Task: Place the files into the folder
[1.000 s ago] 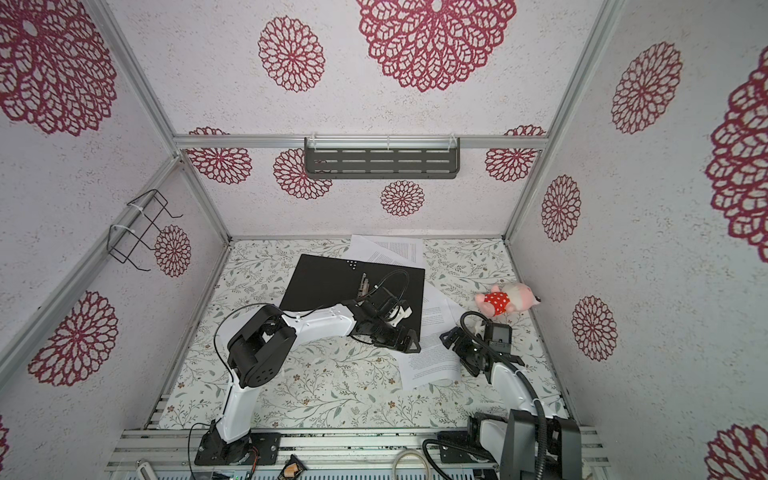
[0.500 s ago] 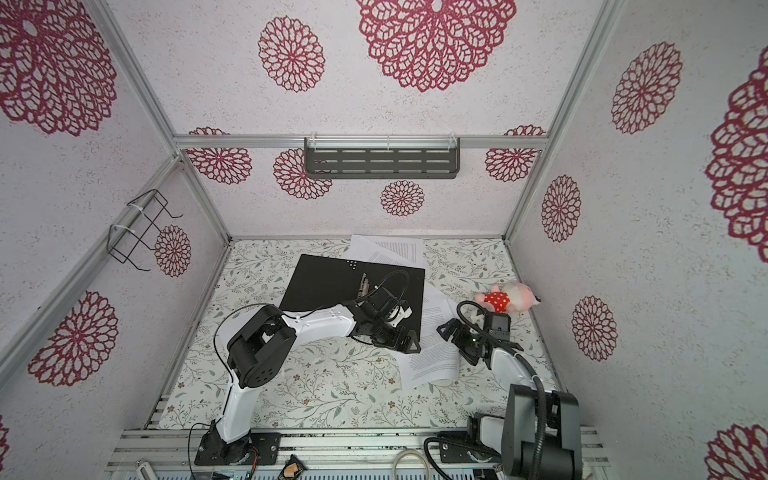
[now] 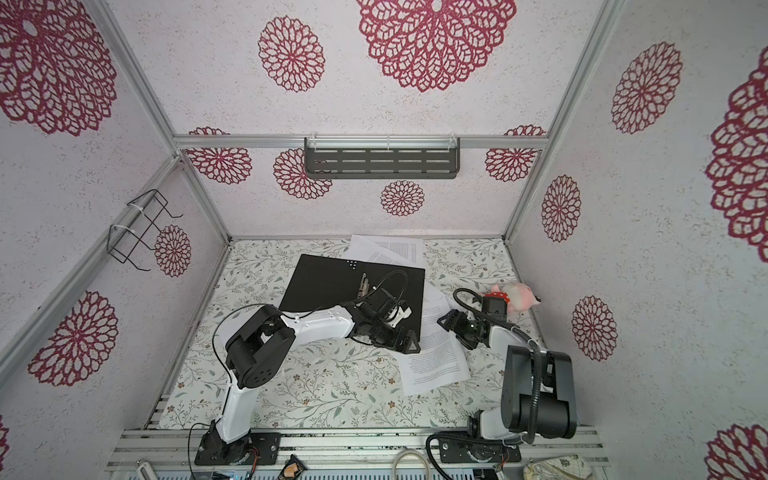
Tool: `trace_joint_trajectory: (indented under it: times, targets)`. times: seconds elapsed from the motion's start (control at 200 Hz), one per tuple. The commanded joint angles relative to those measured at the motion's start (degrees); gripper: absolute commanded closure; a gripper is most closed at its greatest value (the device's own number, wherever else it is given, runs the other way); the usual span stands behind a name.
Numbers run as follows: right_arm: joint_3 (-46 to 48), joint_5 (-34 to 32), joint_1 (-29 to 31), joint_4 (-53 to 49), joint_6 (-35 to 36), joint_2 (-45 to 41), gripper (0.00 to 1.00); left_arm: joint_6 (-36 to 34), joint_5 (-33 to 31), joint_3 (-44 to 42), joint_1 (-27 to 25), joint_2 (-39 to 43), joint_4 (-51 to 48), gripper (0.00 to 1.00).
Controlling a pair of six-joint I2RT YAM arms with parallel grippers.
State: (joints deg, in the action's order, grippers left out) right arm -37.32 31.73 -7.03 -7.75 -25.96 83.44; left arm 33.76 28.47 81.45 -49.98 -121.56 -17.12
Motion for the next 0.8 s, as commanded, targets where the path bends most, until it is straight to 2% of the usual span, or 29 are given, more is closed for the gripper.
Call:
trace_joint_trajectory:
  times: [0.0, 0.08, 0.265, 0.79]
  targets:
    - [-2.43, -0.85, 0.17, -3.19, 3.67, 0.90, 0.26, -1.47, -4.32, -3.20, 0.23, -4.71, -2.91, 0.02]
    - [-2.93, -2.88, 0.24, -4.02, 4.48, 0.38, 0.26, -1.33, -4.33, -3.34, 0.19, -4.82, -2.70, 0.01]
    - [-2.43, -1.76, 0.83, -3.76, 4.44, 0.12, 0.29, -1.11, -4.30, -3.41, 0.31, -4.90, -2.49, 0.02]
    - [-0.25, -8.34, 2.46, -6.49, 4.51, -3.22, 0.68, -0.60, -4.65, -3.49, 0.41, -5.09, -2.29, 0.01]
